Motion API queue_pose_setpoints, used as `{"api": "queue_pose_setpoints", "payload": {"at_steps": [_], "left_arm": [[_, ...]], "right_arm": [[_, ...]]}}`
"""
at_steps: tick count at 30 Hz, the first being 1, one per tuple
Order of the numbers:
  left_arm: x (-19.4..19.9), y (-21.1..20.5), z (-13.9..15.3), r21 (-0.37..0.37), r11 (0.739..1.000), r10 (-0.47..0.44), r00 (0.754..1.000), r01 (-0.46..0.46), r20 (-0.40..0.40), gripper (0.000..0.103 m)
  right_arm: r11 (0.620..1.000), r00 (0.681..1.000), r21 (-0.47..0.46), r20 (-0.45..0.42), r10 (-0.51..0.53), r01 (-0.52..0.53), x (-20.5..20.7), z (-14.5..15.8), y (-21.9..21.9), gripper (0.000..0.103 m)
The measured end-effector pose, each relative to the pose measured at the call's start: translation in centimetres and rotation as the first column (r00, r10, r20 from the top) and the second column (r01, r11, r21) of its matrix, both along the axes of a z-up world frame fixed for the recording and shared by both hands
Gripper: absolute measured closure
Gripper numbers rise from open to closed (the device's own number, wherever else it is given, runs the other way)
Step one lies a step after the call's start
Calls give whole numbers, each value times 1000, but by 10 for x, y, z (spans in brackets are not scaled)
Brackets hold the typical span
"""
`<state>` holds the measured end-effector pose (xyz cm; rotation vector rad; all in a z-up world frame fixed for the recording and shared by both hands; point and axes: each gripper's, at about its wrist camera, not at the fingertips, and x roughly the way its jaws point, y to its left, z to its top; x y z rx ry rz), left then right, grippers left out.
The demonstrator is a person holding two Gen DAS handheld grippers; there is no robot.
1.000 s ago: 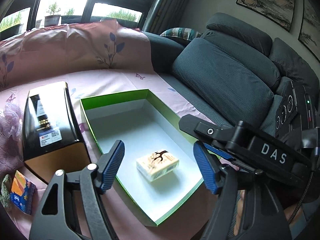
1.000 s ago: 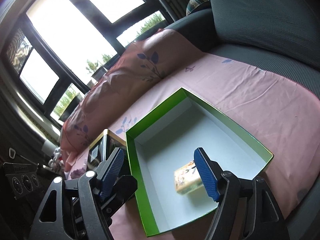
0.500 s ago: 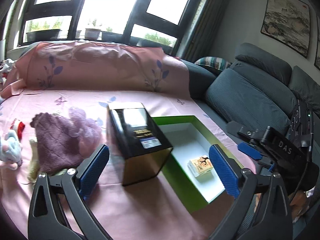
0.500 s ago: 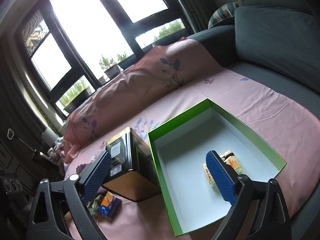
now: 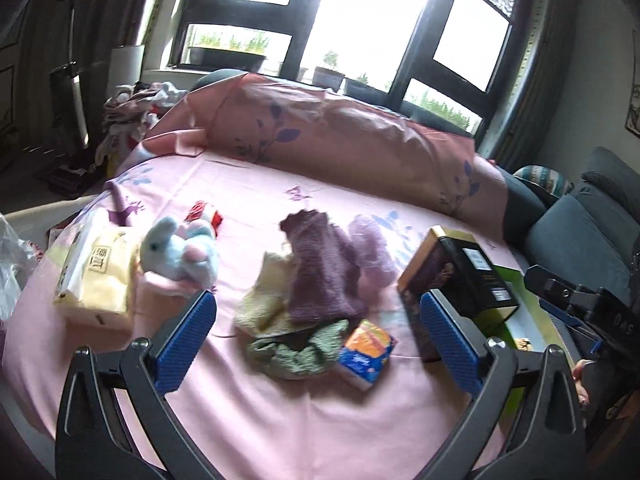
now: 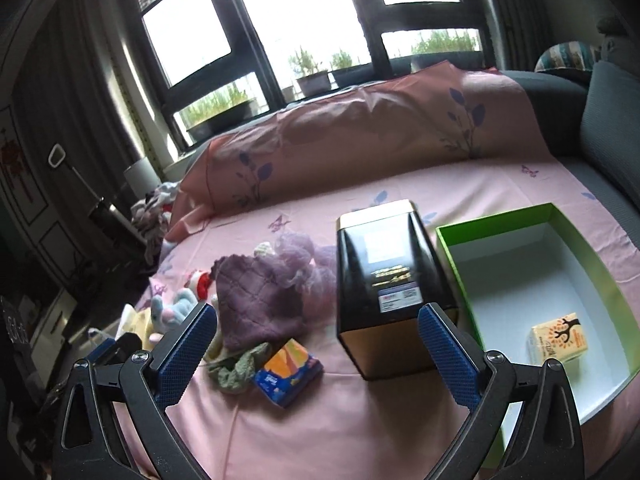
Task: Organize soft objects
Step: 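Move the right tool back toward the purple knitted towel, then grasp the purple knitted towel with the right gripper and lift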
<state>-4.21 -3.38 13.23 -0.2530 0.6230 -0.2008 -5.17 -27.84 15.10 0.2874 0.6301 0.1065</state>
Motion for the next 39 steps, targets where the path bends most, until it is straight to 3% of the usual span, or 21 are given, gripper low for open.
{"api": "queue_pose_setpoints", "payload": {"at_steps": [11,16,21,24,26,27,30,39], "left_arm": [[23,39,-69,23,998,65,982,-62,-176,2],[25,49,-75,73,989,140,973,-129,-182,3],[23,59,-77,89,981,189,966,-175,-179,5],[24,64,-78,101,978,197,963,-181,-185,5],[24,67,-78,100,977,204,961,-188,-185,5],[24,69,-78,94,977,206,961,-191,-185,5],[24,73,-77,70,978,206,959,-197,-192,5],[22,78,-75,49,975,221,955,-216,-197,5]], "right_arm": [[981,972,37,-135,192,-189,39,-38,82,2],[975,959,23,-174,224,-223,63,-54,114,2],[978,964,-65,-196,180,-196,98,-82,135,4],[982,962,-94,-237,137,-163,115,-106,135,19],[982,961,-114,-250,116,-149,121,-117,135,37],[980,963,-142,-249,101,-140,121,-120,135,53],[975,973,-189,-216,77,-120,116,-115,134,77],[978,982,-91,-52,183,-187,61,-40,121,78]]}}
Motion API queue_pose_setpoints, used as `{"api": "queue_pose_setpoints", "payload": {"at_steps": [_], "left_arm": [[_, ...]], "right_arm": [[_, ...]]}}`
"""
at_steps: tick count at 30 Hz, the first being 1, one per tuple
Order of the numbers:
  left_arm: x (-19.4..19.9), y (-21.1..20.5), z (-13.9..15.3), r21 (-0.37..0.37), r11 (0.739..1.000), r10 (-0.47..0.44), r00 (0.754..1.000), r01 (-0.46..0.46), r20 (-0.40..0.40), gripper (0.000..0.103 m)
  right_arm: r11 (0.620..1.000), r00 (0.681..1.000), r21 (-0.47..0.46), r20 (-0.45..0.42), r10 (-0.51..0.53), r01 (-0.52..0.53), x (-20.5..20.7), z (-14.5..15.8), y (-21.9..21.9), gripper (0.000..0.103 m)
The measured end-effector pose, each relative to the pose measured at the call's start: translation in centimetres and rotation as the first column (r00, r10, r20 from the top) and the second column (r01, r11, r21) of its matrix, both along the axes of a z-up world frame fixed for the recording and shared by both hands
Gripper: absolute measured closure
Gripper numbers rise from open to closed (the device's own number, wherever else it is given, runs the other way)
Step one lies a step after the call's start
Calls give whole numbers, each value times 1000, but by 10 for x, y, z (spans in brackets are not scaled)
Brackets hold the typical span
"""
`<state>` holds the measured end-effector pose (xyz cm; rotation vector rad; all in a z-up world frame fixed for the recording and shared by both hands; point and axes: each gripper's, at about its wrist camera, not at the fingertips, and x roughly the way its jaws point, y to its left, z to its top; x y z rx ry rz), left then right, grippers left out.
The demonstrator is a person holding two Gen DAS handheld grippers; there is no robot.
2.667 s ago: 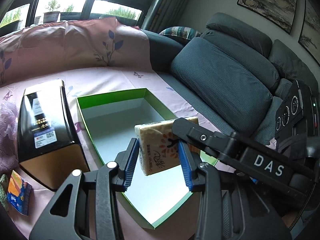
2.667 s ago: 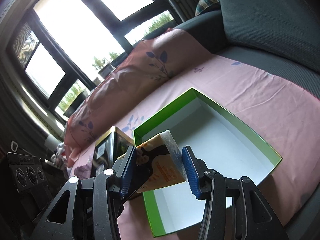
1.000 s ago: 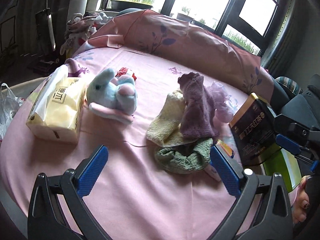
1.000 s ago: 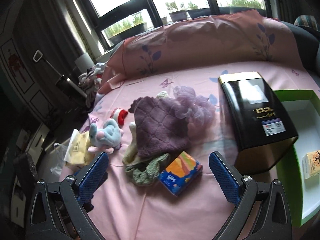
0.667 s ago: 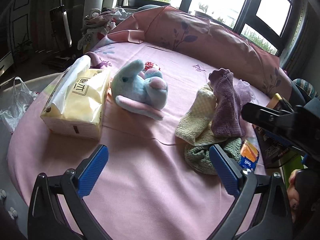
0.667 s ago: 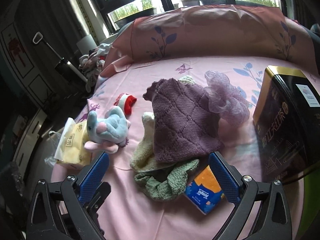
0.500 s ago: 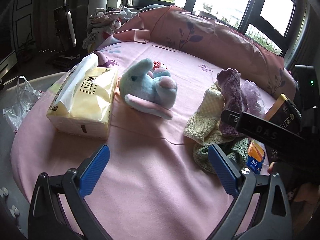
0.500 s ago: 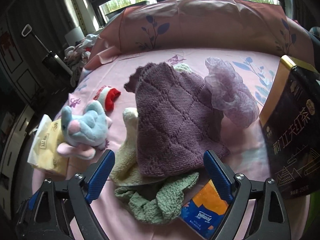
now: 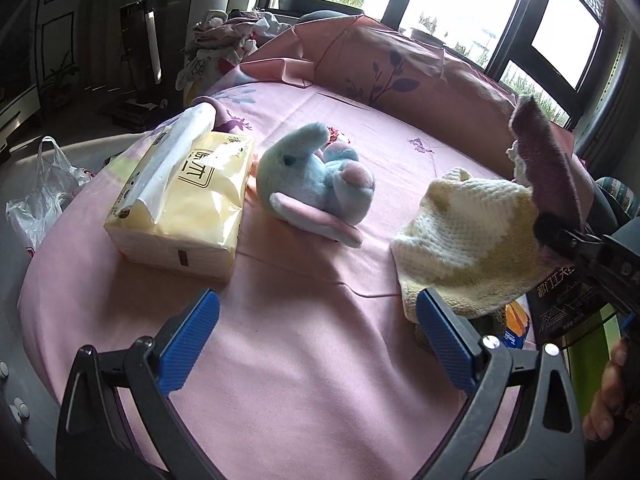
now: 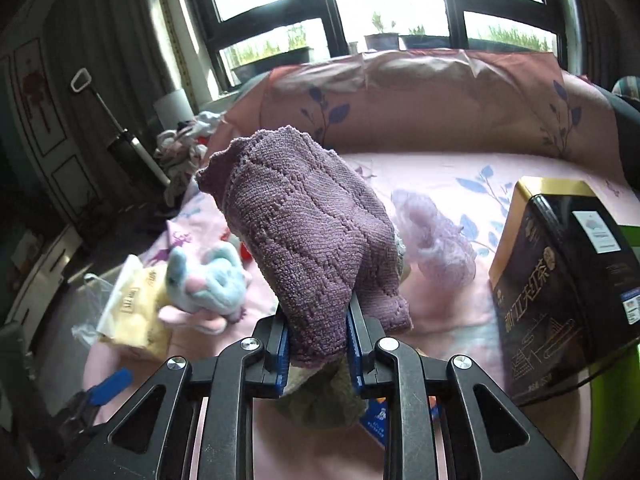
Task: Organize soft objects
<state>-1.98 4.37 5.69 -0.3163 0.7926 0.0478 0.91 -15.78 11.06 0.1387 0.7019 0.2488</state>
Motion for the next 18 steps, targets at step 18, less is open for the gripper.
{"api": "queue_pose_setpoints", "payload": {"at_steps": [18], "left_arm": [[-3,8,3,-37,999,22,1000,-22,2,5]], "right_arm": [[992,977,112,209,35,-59,-59,48,-13,78]]}}
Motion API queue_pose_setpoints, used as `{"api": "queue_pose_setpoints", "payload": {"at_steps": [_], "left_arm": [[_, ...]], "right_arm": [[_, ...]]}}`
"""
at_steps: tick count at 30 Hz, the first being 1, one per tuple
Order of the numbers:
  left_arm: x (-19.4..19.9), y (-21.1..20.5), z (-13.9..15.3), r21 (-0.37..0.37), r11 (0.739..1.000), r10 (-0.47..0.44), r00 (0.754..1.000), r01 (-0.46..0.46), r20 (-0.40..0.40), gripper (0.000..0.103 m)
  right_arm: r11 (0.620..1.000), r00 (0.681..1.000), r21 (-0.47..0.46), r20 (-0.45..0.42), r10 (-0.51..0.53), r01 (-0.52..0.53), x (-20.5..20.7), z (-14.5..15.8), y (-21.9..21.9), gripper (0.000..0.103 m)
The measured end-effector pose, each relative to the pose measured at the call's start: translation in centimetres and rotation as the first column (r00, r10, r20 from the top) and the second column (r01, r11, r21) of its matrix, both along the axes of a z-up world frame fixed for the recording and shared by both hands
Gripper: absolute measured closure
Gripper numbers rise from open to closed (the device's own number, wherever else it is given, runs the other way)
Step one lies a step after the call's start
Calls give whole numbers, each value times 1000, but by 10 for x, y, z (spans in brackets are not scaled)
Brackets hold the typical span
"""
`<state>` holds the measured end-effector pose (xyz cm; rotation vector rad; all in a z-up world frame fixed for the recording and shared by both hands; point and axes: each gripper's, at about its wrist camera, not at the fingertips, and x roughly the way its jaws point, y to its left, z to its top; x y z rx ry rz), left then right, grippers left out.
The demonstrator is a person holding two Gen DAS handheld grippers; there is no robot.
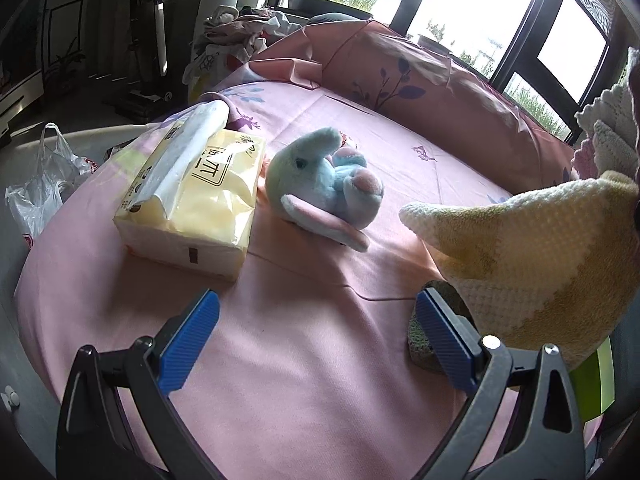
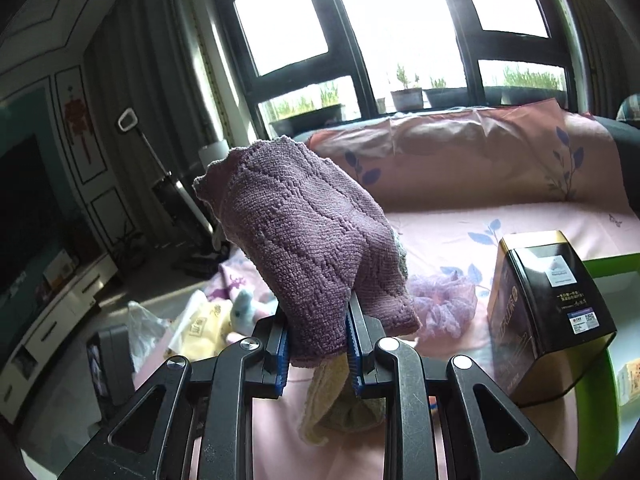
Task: Organize soft objects
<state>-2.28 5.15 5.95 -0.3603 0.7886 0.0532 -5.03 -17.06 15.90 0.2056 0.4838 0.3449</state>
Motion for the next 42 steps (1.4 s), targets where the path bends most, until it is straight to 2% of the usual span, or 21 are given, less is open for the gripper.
{"api": "queue_pose_setpoints", "payload": {"at_steps": [5,8,10,13,16,19,22,23,24,25,26,27,28,31,34,36,40,41,42], "left_arm": [[1,-2,0,9,1000,-7,1000,7,-3,5],[1,-2,0,13,1000,-6,1000,6,-2,5],[1,-2,0,13,1000,-5,1000,5,-2,5],[1,2,-1,10,1000,4,1000,-4,-5,5],[2,9,-1,-4,1000,23,1000,-23,-7,5],[1,15,0,-24,999,25,1000,-25,-4,5],[1,20,1,-32,999,35,999,-35,-2,5],[1,21,1,-35,999,34,999,-34,-4,5],[1,21,0,-46,999,29,1000,-29,-8,5],[1,22,-1,-60,998,20,1000,-21,-13,5],[2,23,-1,-76,997,10,1000,-11,-15,5],[2,23,-1,-90,996,4,1000,-5,-15,5],[1,24,-1,-100,995,0,1000,-2,-12,5],[0,25,2,-151,988,-24,1000,24,3,5],[-1,25,3,-239,966,-95,995,97,21,5],[0,17,3,-259,953,-160,987,159,17,6],[3,-3,-1,-252,934,-268,963,253,-28,17],[3,-7,-2,-252,928,-293,955,276,-35,19],[4,-11,-3,-250,920,-321,946,300,-44,20]], "right_arm": [[999,994,24,101,-36,34,-11,14,-4,78],[999,987,45,162,-9,2,-21,21,-5,78],[999,987,12,156,29,-31,-23,23,0,78],[998,1000,-62,12,22,-21,-8,9,9,78],[988,988,-122,-134,76,-92,10,-19,21,78],[961,936,-179,-319,147,-212,25,-57,41,78],[929,871,-200,-452,194,-311,33,-93,55,77],[920,864,-224,-467,188,-321,32,-99,58,74],[913,866,-250,-467,177,-322,31,-100,60,65],[911,873,-264,-456,173,-318,29,-97,60,50],[913,881,-263,-439,176,-313,27,-92,58,39],[918,890,-250,-417,184,-307,24,-86,54,19],[925,898,-229,-393,195,-301,21,-78,49,13],[945,914,-162,-344,215,-283,14,-58,29,13],[970,921,-63,-335,201,-234,18,-53,10,12],[982,905,13,-385,181,-191,28,-60,0,12],[982,873,131,-454,180,-134,43,-76,-8,13],[978,869,153,-454,195,-140,46,-79,-7,14],[975,864,165,-458,210,-149,48,-82,-4,21]]}}
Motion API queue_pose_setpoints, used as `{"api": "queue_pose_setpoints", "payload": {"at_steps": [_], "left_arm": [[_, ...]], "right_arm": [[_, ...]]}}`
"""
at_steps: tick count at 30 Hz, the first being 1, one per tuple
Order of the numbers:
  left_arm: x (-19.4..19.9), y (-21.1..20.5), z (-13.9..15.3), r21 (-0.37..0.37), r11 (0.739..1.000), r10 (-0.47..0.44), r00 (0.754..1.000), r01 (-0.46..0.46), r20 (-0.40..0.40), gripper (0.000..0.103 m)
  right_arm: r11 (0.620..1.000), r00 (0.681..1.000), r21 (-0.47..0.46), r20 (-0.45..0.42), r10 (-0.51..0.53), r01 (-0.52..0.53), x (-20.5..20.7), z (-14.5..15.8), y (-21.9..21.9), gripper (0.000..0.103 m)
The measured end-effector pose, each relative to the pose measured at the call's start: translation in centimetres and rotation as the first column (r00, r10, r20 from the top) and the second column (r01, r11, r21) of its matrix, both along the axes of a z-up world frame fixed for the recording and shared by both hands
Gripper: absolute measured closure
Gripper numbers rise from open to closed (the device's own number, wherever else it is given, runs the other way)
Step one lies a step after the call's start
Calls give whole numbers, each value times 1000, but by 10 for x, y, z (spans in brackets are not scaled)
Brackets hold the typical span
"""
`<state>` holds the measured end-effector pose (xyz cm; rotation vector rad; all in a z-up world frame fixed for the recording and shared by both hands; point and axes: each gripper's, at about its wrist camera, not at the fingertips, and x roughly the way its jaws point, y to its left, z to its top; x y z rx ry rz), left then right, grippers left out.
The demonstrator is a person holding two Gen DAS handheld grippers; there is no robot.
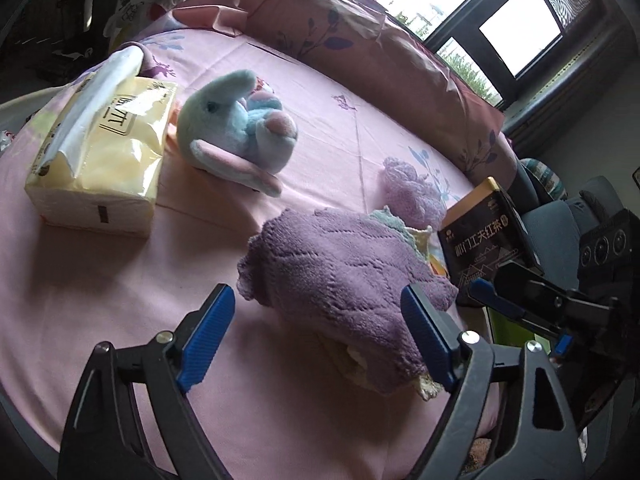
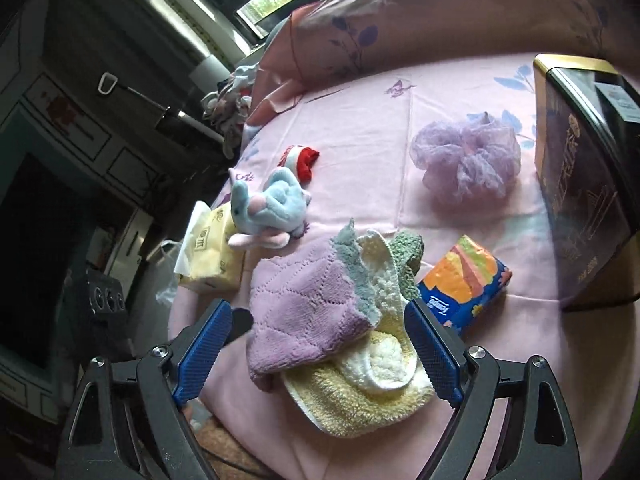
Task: Organize soft objects
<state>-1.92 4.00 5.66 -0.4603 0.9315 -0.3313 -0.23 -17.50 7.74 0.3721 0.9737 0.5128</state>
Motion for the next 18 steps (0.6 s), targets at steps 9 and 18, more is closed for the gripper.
{"api": "queue_pose_setpoints", "payload": {"at_steps": [9,18], "left_arm": [[2,-23,-12,28,994,-106,993,108,-56,60],[4,-35,-18,26,989,-144,986,146,-79,68]], "right_arm": [[996,997,-61,-22,70,-71,1,-11,32,47],[991,997,-124,-68,42,-51,12,-27,49,47]]}}
